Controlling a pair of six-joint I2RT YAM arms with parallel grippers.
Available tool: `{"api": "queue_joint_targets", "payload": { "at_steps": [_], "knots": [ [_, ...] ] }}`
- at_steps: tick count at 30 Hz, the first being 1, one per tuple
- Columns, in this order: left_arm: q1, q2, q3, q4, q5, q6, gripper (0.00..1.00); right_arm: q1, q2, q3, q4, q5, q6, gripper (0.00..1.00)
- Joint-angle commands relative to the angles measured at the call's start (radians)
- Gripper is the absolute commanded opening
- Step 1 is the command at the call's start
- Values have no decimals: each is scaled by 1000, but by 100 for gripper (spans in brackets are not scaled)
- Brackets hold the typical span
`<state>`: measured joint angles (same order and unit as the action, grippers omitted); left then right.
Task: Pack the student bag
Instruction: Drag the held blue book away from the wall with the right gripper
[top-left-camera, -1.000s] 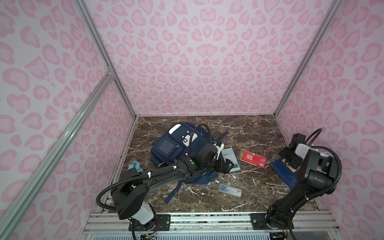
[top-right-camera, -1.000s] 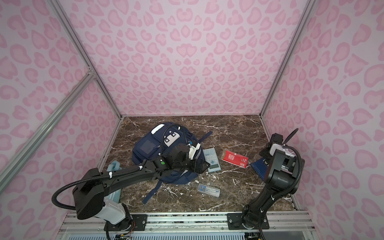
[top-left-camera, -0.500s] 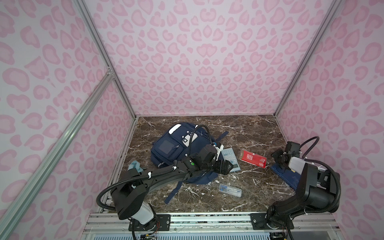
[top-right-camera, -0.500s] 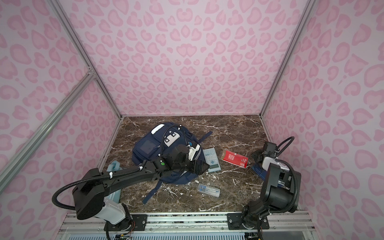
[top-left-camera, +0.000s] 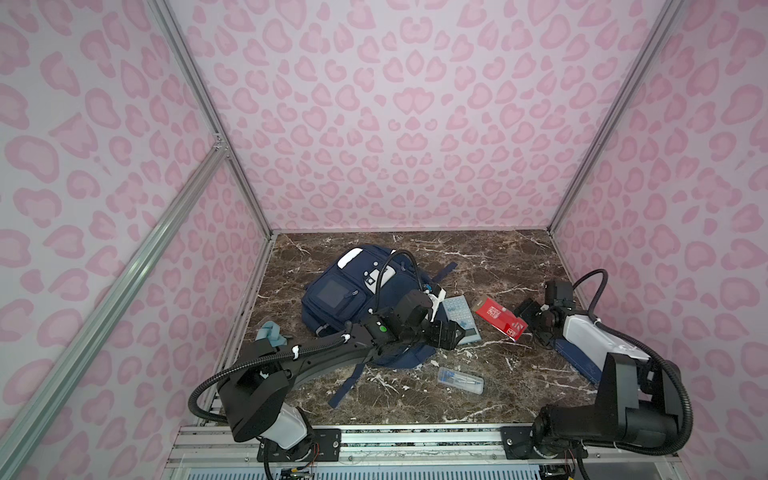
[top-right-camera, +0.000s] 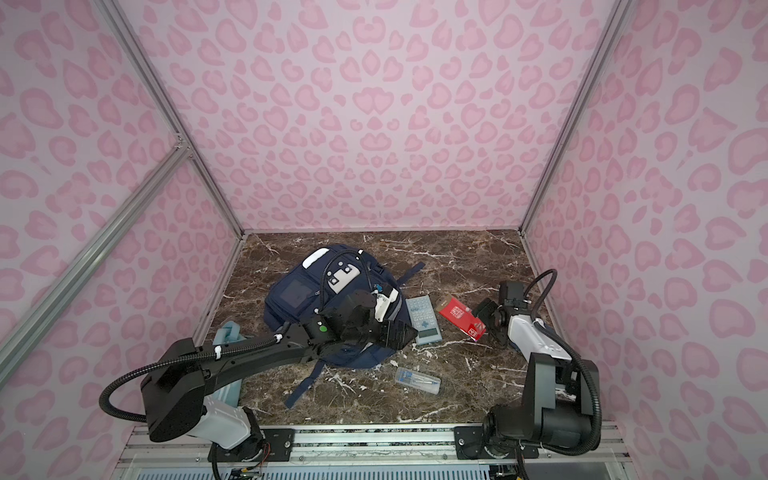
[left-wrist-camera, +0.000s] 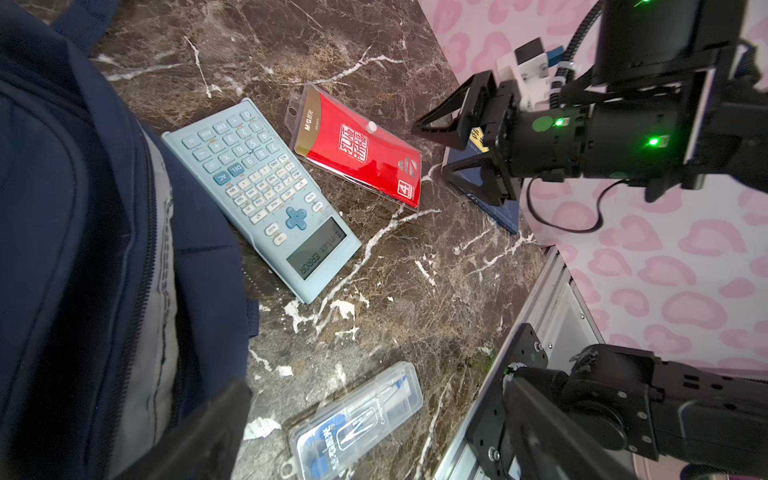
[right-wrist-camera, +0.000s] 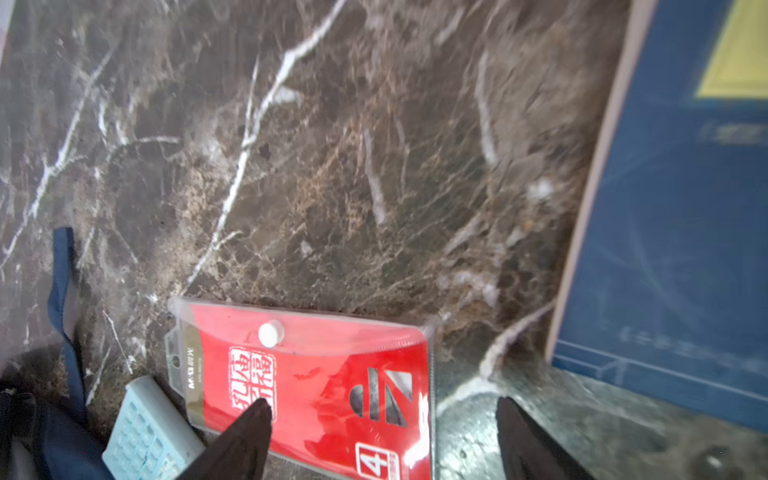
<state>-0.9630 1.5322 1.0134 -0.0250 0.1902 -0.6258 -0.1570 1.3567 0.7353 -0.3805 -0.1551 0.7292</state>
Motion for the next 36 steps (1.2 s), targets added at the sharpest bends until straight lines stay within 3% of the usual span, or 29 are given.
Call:
{"api": "queue_joint_targets", "payload": {
  "at_steps": [1, 5, 8, 14, 19, 31, 36],
  "knots": [
    [0, -5, 19, 31, -11, 20, 98, 1, -76, 23, -160, 204, -3, 98],
    [0, 1, 36, 29, 0, 26, 98, -107, -168, -15, -130, 299, 12, 98],
    [0, -4, 34, 36, 9, 24, 98, -260, -172, -32, -115, 281, 2, 98],
    [0, -15, 24, 47, 14, 24, 98, -454, -82, -12, -97, 191, -49, 98],
    [0, -15, 13, 66, 28, 21, 98, -514, 25, -22, -72, 221, -83, 98],
    [0, -9, 17, 77, 36, 26, 98, -530, 13, -56, -54, 296, -105, 97],
    [0, -4, 16, 79, 41, 24, 98, -559, 9, -110, 6, 189, -81, 97]
  ]
}}
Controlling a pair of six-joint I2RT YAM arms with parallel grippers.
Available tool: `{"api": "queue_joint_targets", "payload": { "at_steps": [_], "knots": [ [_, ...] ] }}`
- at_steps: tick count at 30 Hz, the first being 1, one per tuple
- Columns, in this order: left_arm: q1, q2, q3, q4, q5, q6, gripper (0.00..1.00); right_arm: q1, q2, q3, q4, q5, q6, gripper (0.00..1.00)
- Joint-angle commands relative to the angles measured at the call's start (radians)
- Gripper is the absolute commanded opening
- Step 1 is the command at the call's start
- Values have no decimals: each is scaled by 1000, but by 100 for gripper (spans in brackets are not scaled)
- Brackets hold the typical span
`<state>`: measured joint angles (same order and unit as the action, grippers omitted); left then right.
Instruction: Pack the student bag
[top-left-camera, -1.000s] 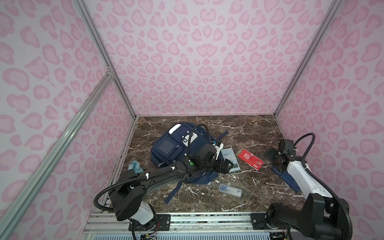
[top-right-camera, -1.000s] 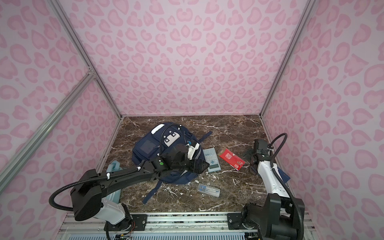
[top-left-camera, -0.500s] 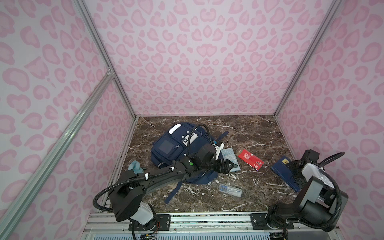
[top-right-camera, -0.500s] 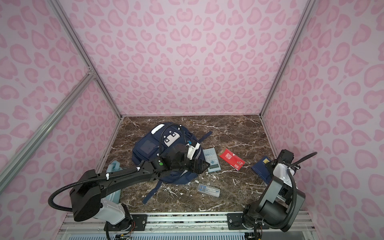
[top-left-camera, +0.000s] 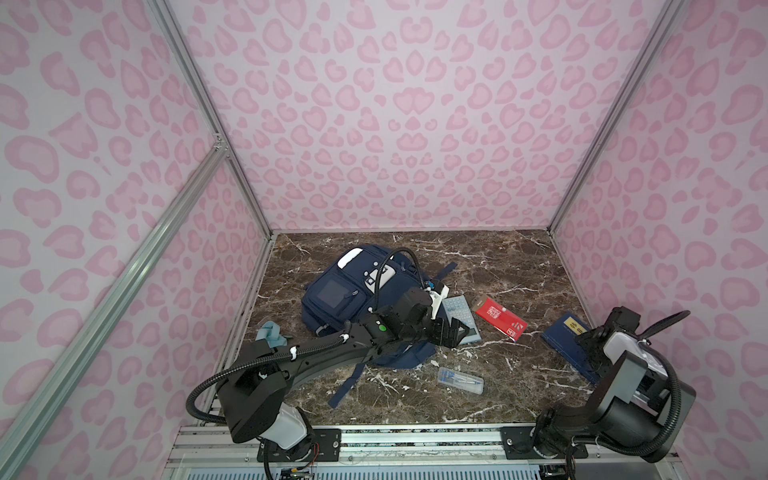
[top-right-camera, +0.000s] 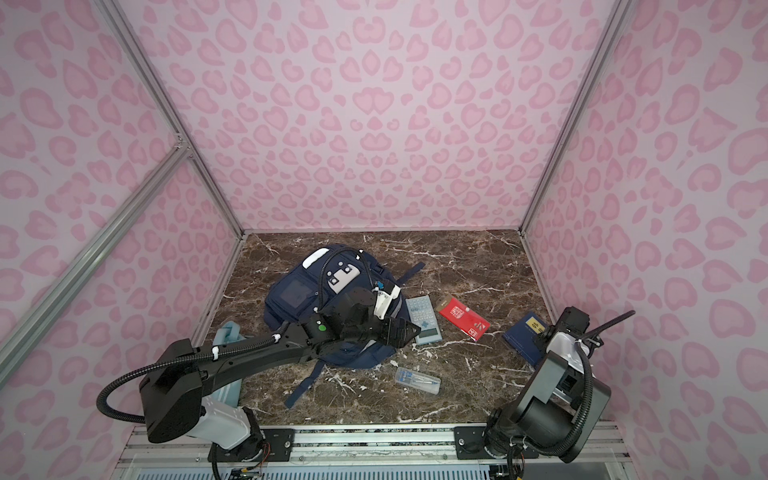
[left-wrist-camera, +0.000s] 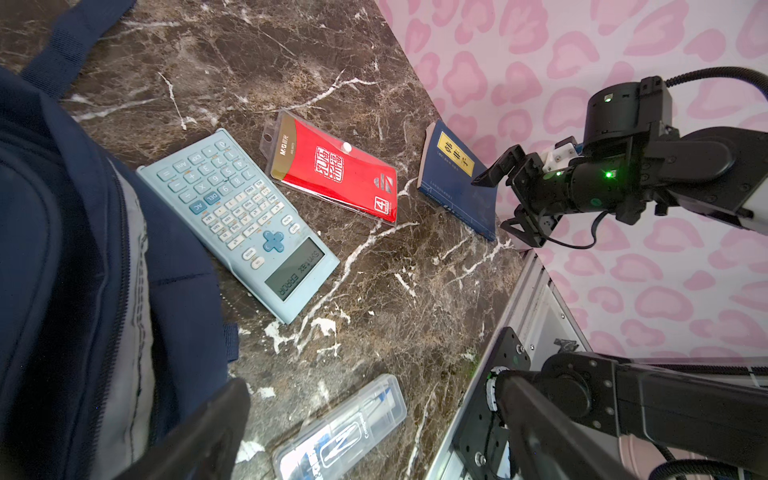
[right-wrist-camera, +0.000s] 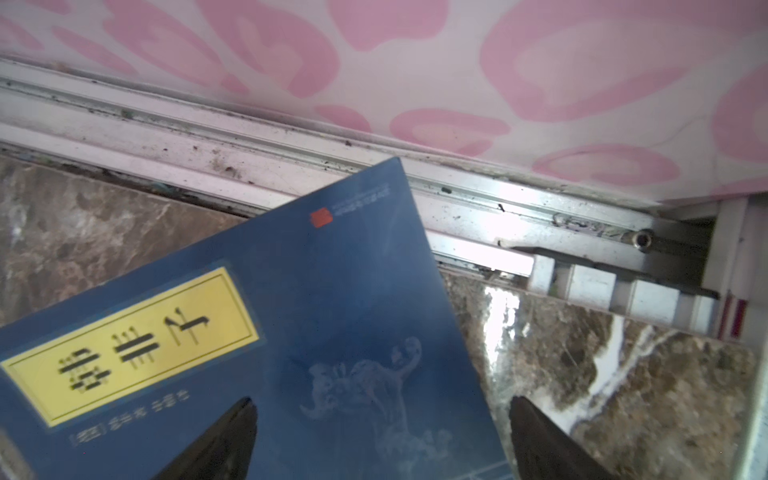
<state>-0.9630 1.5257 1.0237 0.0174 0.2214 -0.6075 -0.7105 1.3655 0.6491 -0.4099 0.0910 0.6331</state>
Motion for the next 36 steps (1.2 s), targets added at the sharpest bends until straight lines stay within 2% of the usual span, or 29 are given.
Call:
{"api": "queue_joint_targets", "payload": {
  "at_steps": [1, 6, 9, 12, 13, 20, 26, 29, 32, 33, 34, 36],
  "knots": [
    [0, 3, 7, 36, 10, 6, 98, -10, 1, -37, 55, -88, 28, 97],
    [0, 6, 0, 34, 12, 8, 98, -11, 3, -83, 99, -155, 45, 95],
    [2, 17, -4, 42, 14, 3, 98, -9, -3, -131, 133, -227, 53, 90],
    [3, 24, -5, 48, 24, 1, 98, -12, 12, -153, 144, -329, 51, 62],
    [3, 25, -5, 49, 24, -1, 98, -4, 19, -157, 139, -358, 52, 59],
    [15, 26, -1, 49, 23, -1, 98, 69, 44, -140, 72, -399, 19, 57],
    [25, 23, -2, 52, 22, -3, 98, 193, 4, -150, 16, -391, 12, 56],
    [30, 25, -2, 55, 25, -4, 98, 313, -34, -108, -54, -334, 2, 57],
    [35, 27, 7, 50, 26, -3, 98, 369, -104, -63, -111, -313, 0, 58],
    [36, 29, 11, 51, 25, -3, 98, 379, -129, -46, -126, -280, -9, 60],
    [37, 35, 19, 49, 24, -4, 98, 390, -157, -26, -138, -218, -27, 66],
    [38, 45, 40, 47, 25, -7, 97, 394, -188, 6, -136, -147, -79, 86]
  ]
}}
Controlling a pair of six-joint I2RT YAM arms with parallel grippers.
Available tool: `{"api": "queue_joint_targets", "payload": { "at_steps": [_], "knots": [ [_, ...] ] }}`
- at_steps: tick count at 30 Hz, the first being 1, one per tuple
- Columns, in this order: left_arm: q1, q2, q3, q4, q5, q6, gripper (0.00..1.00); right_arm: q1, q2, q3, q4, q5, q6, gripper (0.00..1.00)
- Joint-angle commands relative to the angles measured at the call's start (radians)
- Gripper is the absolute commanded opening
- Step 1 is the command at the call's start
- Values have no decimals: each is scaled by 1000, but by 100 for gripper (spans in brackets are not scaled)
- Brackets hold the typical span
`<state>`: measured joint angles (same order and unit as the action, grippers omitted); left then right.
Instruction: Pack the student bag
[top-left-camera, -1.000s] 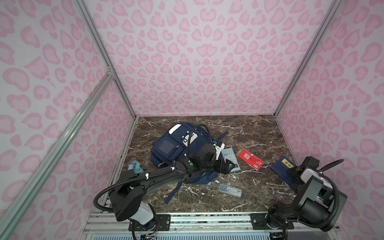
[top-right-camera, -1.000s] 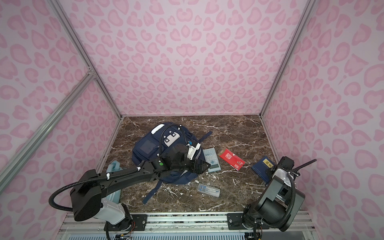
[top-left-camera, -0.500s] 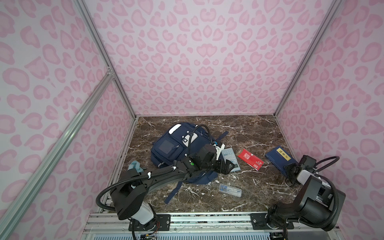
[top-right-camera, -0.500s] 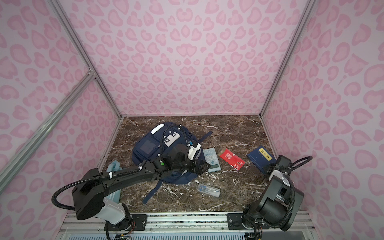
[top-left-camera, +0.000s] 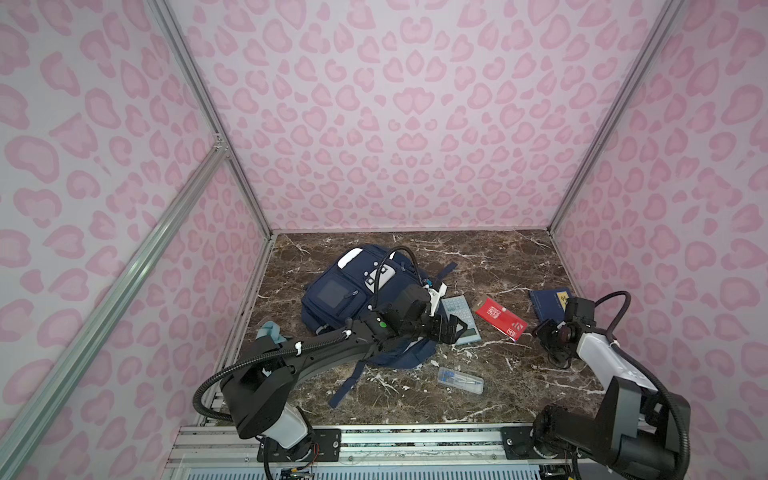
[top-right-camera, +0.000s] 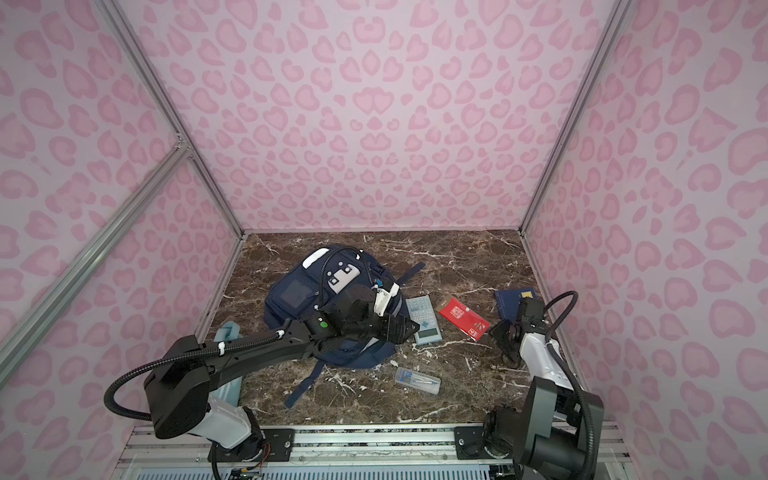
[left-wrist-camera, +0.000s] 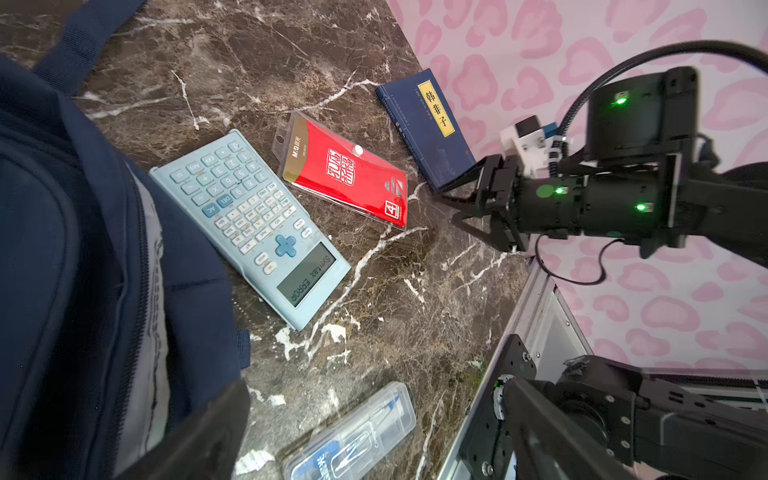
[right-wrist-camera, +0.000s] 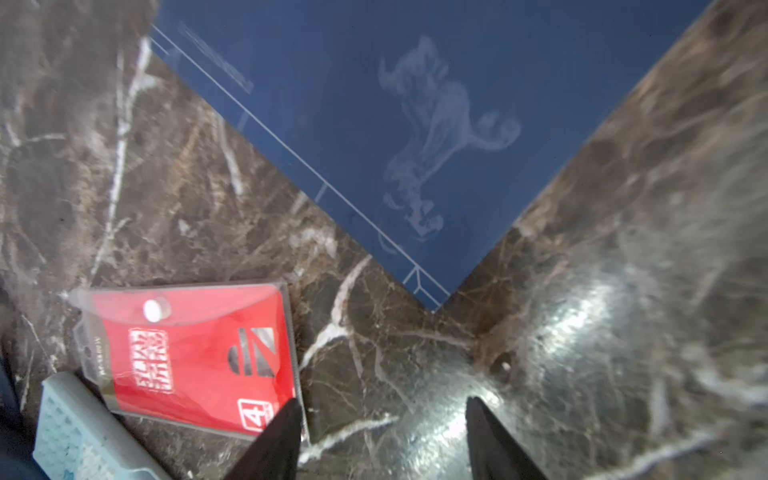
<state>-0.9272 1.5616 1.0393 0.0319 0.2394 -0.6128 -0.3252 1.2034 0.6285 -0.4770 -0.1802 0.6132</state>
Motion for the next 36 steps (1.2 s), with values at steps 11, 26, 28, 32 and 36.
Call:
{"api": "queue_joint_targets", "payload": {
  "at_steps": [11, 26, 28, 32, 36],
  "knots": [
    [1, 121, 215, 13, -4, -21, 98, -60, 328, 344, 37, 71, -220, 48],
    [2, 188, 234, 27, -2, -13, 97, -179, 620, 522, 56, 203, -362, 98],
    [2, 197, 240, 24, 4, -12, 98, -179, 631, 520, 71, 168, -368, 97],
    [4, 203, 245, 23, 3, -13, 98, -167, 682, 549, 37, 110, -384, 93],
    [8, 207, 248, 22, -2, -11, 98, -131, 722, 563, -7, 112, -405, 88]
  ]
}}
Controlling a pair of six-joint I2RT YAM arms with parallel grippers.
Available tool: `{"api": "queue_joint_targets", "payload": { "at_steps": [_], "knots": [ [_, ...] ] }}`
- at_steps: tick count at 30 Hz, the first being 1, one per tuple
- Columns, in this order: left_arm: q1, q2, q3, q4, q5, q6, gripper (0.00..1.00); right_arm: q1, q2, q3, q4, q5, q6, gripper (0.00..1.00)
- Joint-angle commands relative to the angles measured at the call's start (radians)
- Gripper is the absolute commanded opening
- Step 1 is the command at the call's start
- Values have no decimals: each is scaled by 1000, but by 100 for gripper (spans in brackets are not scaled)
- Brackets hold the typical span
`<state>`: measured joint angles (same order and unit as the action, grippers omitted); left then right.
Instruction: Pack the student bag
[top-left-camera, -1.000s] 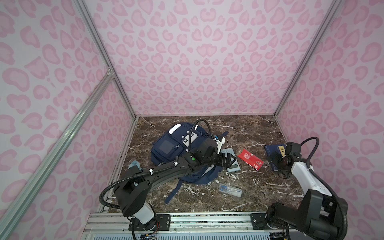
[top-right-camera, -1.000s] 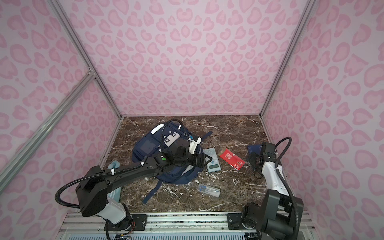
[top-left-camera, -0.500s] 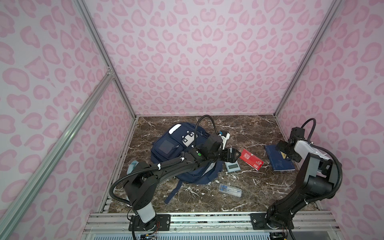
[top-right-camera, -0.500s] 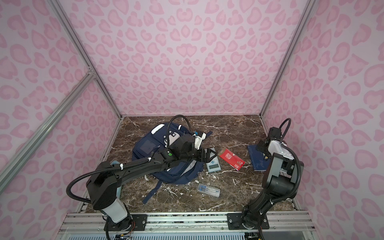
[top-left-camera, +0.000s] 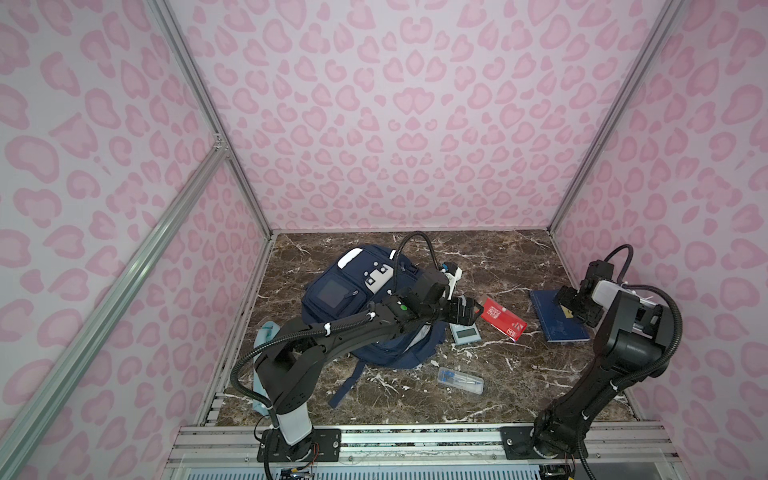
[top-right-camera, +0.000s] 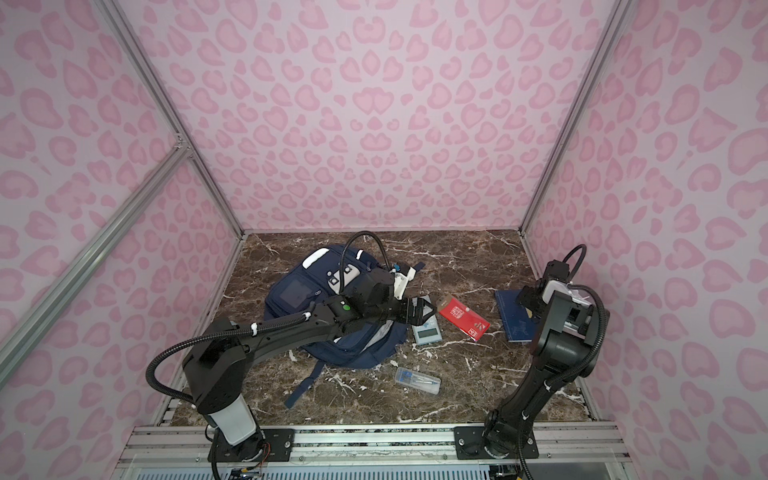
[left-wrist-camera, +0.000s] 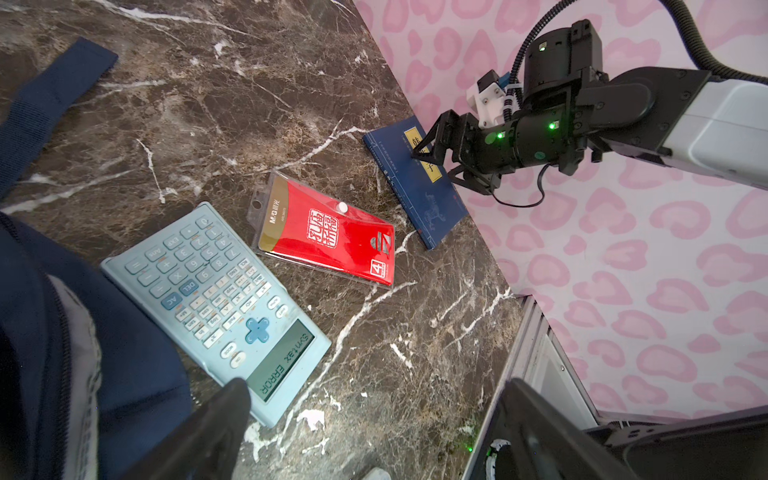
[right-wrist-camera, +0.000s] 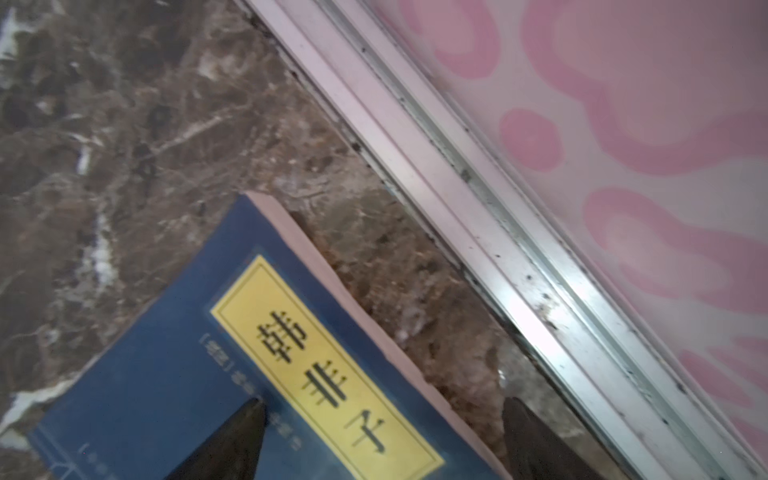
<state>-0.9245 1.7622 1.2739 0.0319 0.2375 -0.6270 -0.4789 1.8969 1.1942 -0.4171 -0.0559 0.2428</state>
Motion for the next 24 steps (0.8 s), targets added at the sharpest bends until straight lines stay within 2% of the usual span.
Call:
{"api": "queue_joint_targets", "payload": {
  "at_steps": [1, 5, 7, 10, 15, 19, 24],
  "knots": [
    [8, 9, 13, 22, -3, 4, 97, 44, 30, -6, -76, 3, -41, 88],
    [15, 37, 37, 12, -16, 17, 98, 109, 9, -42, -85, 37, -51, 85],
    [15, 60, 64, -6, -20, 25, 98, 139, -21, -64, -92, 76, -70, 81],
    [13, 98, 114, -18, -17, 29, 99, 180, -50, -77, -101, 28, -70, 77],
    [-3, 194, 209, -52, -34, 39, 99, 260, -99, -139, -70, -31, -29, 77],
    [-26, 282, 281, -52, -25, 41, 91, 301, -148, -195, -59, -35, 0, 77],
    [-46, 415, 398, -21, 40, -2, 79, 228, -209, -240, -18, -83, 32, 81]
  ]
}}
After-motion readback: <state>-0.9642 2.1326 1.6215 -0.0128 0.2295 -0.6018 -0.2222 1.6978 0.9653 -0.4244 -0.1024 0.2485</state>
